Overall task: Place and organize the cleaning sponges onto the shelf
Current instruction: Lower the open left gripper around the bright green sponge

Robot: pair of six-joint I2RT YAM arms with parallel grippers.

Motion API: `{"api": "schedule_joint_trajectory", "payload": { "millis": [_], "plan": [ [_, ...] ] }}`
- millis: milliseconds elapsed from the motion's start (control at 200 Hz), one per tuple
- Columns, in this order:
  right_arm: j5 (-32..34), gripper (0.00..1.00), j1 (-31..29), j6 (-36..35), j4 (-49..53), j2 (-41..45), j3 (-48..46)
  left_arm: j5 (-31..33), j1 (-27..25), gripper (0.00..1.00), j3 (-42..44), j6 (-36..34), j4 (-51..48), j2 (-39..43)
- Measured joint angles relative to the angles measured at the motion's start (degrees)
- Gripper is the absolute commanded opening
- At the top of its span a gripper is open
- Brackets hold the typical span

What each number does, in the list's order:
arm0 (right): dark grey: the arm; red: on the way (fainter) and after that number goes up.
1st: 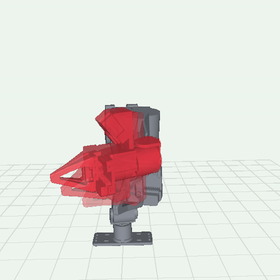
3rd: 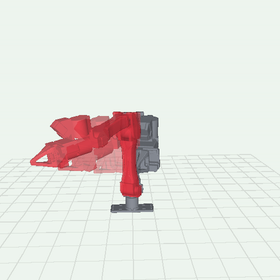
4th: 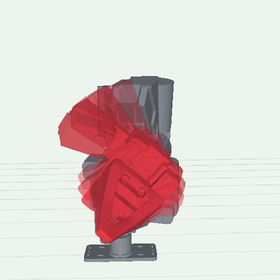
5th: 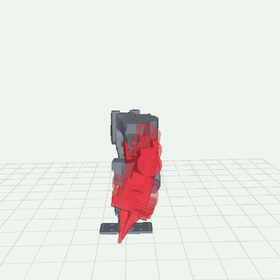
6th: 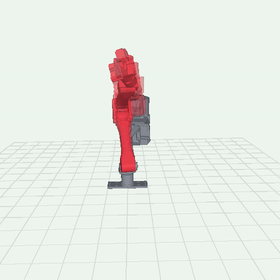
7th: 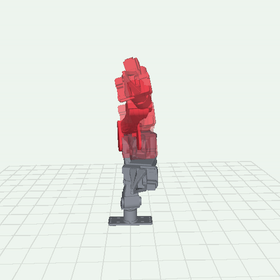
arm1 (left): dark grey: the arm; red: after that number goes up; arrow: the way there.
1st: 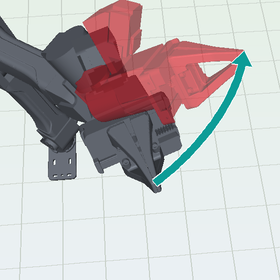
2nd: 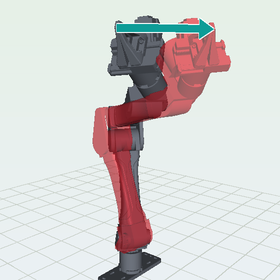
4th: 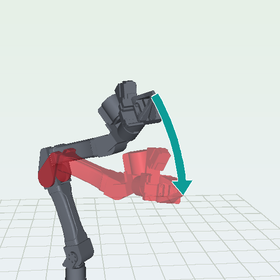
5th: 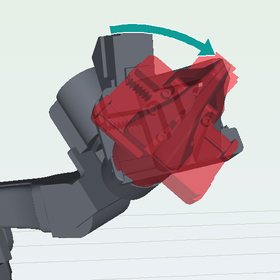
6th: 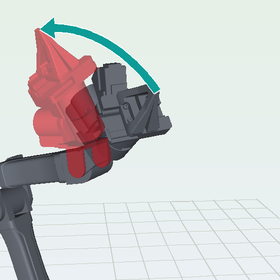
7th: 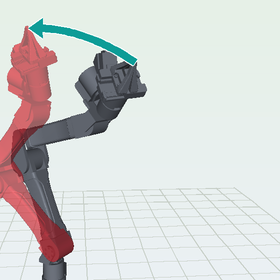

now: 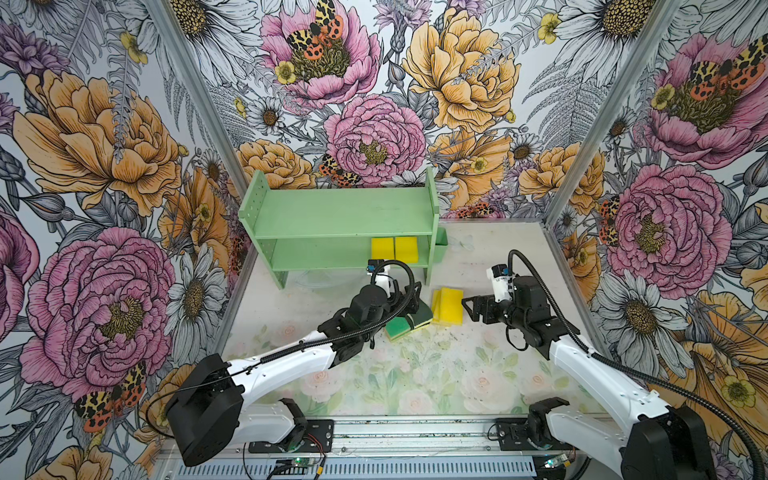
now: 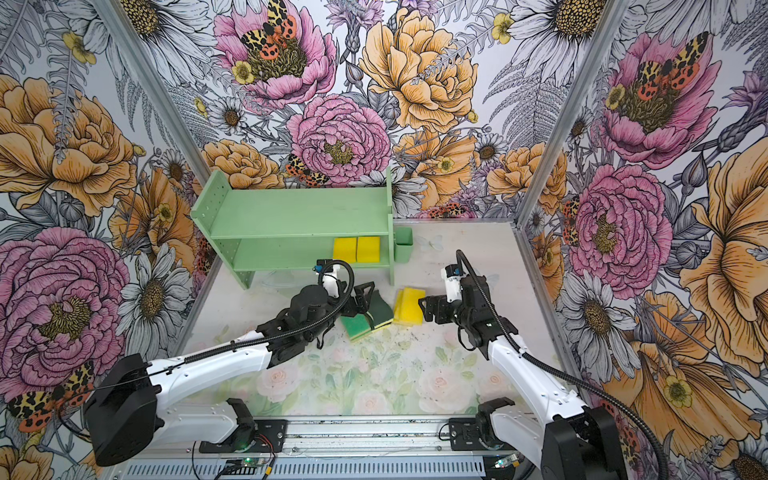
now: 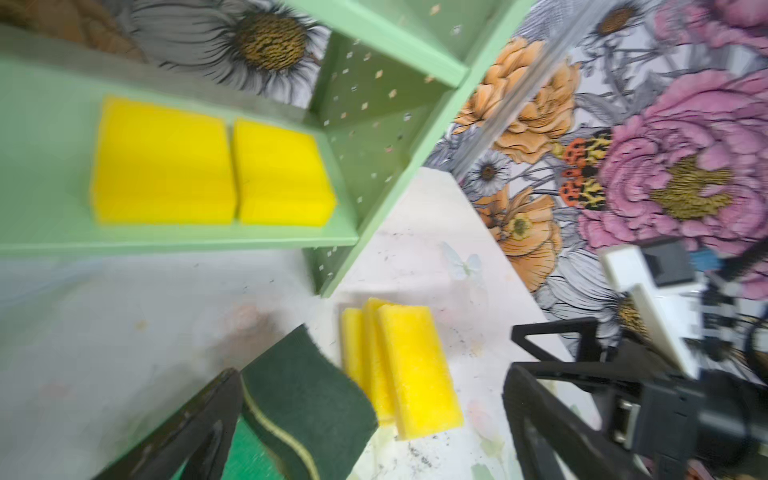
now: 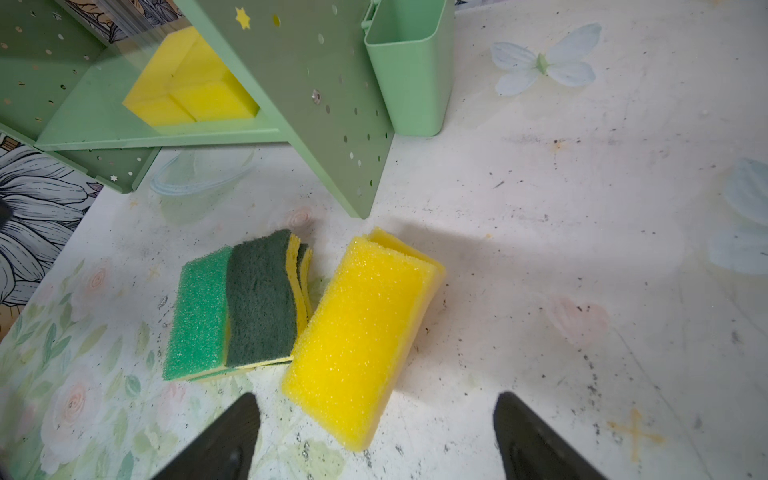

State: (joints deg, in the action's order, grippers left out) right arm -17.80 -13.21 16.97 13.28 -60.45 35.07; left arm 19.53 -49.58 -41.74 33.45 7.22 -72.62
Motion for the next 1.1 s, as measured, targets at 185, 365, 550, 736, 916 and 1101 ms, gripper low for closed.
{"api": "schedule_joint_trajectory", "payload": {
  "millis": [185,365,550,736,916,1101],
  "plan": [
    [-0.04,0.90,-0.66,0.59,0.00,-0.48,0.00,10.36,-2.95,0.99,-0.66,12.85,-14.84,-1.95],
    [-0.81,0.90,-0.85,0.83,0.00,-0.81,0.00,14.82,-5.33,0.99,-3.63,22.97,-23.26,-8.20],
    [-1.57,0.90,-0.85,1.03,0.02,-0.81,-0.04,15.72,-7.37,0.99,-8.83,29.62,-27.02,-15.37],
    [-2.43,0.90,-0.87,1.05,0.00,-0.81,-0.11,16.20,-9.92,0.99,-10.01,34.97,-29.66,-17.94],
    [-3.21,0.90,-0.87,1.25,-0.04,-0.81,-0.20,17.55,-12.37,0.99,-13.53,39.71,-35.50,-20.15],
    [-3.76,0.90,-0.87,1.46,-0.24,-1.86,-0.22,17.62,-13.44,0.99,-16.02,42.40,-37.59,-24.57]
  ]
}}
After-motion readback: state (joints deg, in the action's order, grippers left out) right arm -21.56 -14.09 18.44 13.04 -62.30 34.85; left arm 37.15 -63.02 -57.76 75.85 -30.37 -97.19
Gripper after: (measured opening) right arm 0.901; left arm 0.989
